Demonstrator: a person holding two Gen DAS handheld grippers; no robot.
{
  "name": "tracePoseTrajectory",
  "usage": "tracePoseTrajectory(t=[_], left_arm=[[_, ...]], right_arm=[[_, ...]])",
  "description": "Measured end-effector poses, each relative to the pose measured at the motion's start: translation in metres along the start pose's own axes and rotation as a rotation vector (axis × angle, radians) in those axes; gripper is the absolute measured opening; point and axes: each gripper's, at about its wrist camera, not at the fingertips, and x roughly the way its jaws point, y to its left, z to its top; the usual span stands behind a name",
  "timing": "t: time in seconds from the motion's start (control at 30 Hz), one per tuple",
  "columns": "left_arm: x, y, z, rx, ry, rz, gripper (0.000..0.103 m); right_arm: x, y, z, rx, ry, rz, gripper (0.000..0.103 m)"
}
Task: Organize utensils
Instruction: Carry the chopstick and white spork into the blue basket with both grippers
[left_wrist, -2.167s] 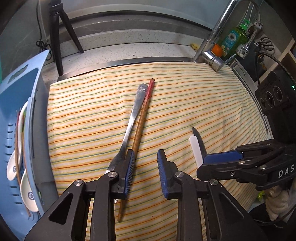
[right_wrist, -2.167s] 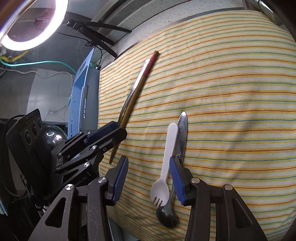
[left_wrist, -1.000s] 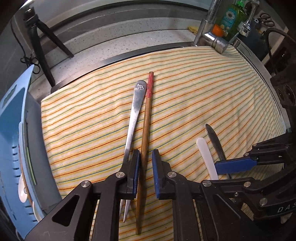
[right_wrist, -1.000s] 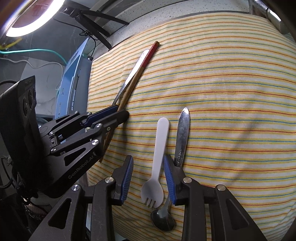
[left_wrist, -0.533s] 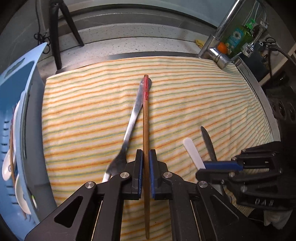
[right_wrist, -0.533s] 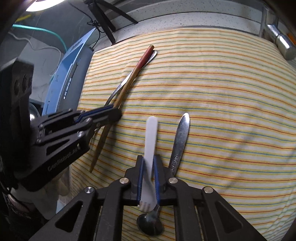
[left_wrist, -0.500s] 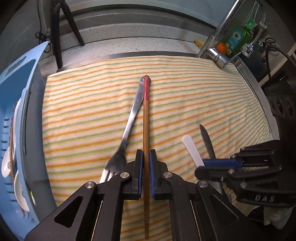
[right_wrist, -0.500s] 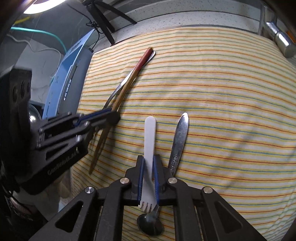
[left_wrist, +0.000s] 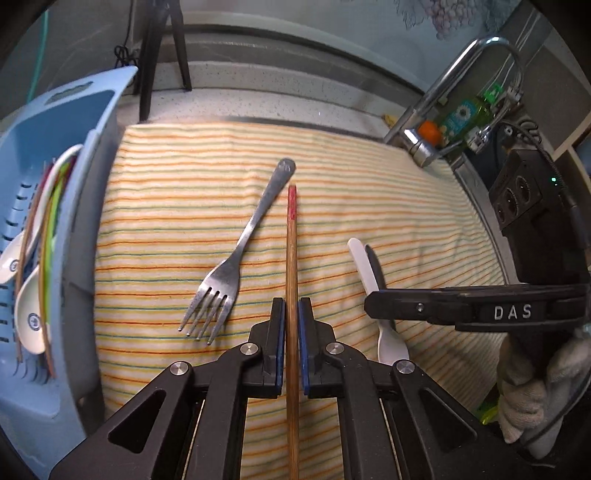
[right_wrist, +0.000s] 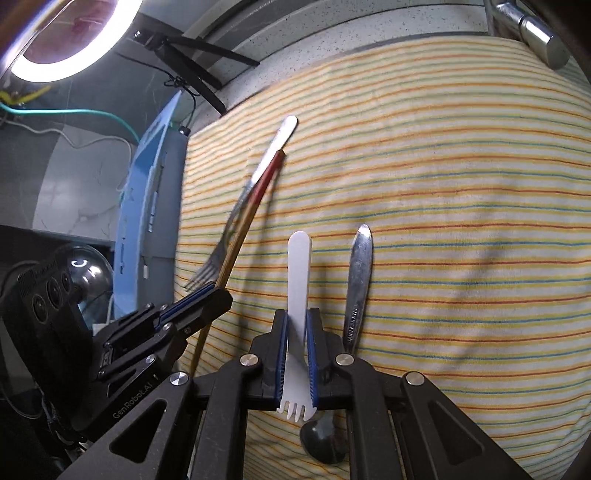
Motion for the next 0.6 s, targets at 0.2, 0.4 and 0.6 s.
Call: tracePoseTrajectory(t=[0.2, 0.4, 0.6], left_arm=[[-0.027, 0.008, 0.0, -0.018, -0.053, -0.018, 0.005], [-0.062, 0.025, 0.002, -0.04, -0.122, -0.005, 0.005], [-0.091, 0.057, 0.008, -0.087, -0.179, 0.061, 0.005]], right_arm=[[-0.018, 0.022, 0.008, -0.021, -0.048, 0.051, 0.009], [-0.024, 0.051, 0.018, -0.063, -0.063, 0.092, 0.009], [-0.017, 0.093, 0.032, -0.118, -0.061, 0.131, 0.009]])
